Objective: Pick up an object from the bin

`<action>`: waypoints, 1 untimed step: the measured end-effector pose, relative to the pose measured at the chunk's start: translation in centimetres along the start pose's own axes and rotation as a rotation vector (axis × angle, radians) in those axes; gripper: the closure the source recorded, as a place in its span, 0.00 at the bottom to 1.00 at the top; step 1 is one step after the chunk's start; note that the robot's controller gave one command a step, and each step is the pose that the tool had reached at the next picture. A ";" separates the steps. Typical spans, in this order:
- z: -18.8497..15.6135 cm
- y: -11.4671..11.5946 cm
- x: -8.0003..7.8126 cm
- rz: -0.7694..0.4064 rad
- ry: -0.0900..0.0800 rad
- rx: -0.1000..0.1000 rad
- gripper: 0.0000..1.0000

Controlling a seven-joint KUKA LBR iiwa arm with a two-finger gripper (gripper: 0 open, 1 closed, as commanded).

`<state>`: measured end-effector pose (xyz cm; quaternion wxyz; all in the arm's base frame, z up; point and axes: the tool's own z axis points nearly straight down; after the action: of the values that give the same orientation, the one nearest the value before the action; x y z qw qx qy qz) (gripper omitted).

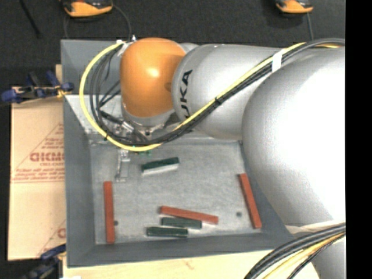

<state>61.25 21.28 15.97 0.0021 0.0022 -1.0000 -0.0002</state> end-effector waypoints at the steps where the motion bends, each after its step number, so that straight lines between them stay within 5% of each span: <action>1: 6.1 -5.0 -1.5 0.116 -0.003 0.002 0.00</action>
Offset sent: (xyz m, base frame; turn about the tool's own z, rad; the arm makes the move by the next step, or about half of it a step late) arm 0.0148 -0.0462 -0.0586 0.1167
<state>62.78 16.28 9.85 0.0007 -0.0557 -0.9984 0.0011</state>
